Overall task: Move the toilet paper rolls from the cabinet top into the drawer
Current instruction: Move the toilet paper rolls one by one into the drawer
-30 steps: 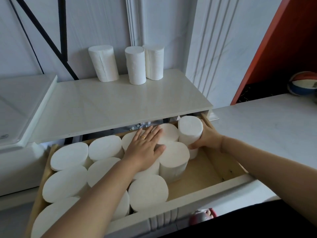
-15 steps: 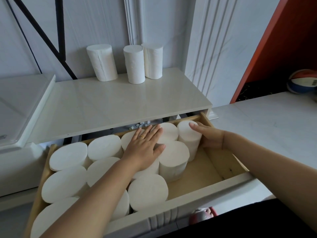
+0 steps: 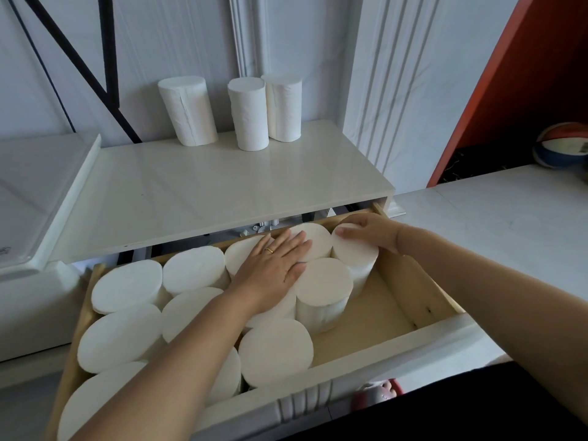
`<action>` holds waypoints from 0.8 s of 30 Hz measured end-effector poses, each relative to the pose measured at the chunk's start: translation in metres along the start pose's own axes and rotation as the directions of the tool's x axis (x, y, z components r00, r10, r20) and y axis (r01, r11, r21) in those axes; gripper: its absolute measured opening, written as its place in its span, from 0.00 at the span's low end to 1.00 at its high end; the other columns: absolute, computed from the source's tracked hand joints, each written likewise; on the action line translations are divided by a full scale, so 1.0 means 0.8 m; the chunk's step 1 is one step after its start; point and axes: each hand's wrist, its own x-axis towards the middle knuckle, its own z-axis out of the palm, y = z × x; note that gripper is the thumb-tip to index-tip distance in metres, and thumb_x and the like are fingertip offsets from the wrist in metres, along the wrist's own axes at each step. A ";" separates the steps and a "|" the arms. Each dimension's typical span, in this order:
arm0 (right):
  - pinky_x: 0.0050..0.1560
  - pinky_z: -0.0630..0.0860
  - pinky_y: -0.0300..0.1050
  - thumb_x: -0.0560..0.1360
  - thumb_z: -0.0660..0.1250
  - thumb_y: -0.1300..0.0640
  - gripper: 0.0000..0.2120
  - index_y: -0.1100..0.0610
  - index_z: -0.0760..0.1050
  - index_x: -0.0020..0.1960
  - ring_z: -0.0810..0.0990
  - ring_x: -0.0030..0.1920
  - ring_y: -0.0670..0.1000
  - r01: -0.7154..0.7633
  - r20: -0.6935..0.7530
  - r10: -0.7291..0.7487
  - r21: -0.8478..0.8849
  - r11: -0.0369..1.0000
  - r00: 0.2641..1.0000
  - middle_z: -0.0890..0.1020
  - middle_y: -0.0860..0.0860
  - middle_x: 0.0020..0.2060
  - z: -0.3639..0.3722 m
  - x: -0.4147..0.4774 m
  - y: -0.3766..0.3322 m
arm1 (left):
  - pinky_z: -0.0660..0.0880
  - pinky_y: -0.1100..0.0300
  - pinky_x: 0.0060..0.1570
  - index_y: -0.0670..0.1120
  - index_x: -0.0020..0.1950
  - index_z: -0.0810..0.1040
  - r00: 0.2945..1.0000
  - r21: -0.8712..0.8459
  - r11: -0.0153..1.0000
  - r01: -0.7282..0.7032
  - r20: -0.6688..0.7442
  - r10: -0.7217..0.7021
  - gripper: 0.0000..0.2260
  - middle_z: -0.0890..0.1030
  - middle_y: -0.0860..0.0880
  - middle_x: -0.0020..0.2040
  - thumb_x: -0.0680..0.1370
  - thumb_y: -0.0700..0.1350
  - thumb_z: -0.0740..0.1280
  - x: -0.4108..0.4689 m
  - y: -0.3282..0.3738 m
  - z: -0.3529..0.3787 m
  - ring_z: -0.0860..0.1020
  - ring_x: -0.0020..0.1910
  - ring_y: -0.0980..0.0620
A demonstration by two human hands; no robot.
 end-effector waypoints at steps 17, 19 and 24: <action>0.49 0.80 0.42 0.79 0.60 0.42 0.16 0.46 0.73 0.64 0.78 0.57 0.51 -0.197 0.319 0.316 -0.355 0.914 0.893 0.78 0.49 0.58 -0.029 -0.071 0.001 | 0.33 0.57 0.72 0.57 0.76 0.41 1.000 0.073 0.997 -0.005 0.004 0.005 0.26 0.40 0.60 0.76 0.79 0.62 0.42 -0.001 -0.002 0.007 0.35 0.73 0.60; 0.43 0.81 0.41 0.78 0.62 0.44 0.15 0.46 0.74 0.62 0.80 0.54 0.52 -0.246 0.363 0.362 -0.329 0.912 0.859 0.80 0.51 0.56 -0.026 -0.083 0.006 | 0.33 0.57 0.71 0.57 0.76 0.40 1.000 0.075 0.997 -0.003 0.004 0.002 0.27 0.39 0.60 0.76 0.79 0.62 0.42 -0.001 -0.001 0.007 0.35 0.73 0.60; 0.44 0.82 0.44 0.77 0.63 0.42 0.14 0.47 0.75 0.58 0.83 0.50 0.53 -0.337 0.420 0.392 -0.201 0.920 0.819 0.81 0.53 0.53 -0.010 -0.107 0.021 | 0.33 0.57 0.71 0.57 0.76 0.40 1.000 0.086 0.996 0.005 0.001 -0.005 0.27 0.39 0.59 0.76 0.79 0.62 0.42 -0.002 0.001 0.006 0.35 0.73 0.60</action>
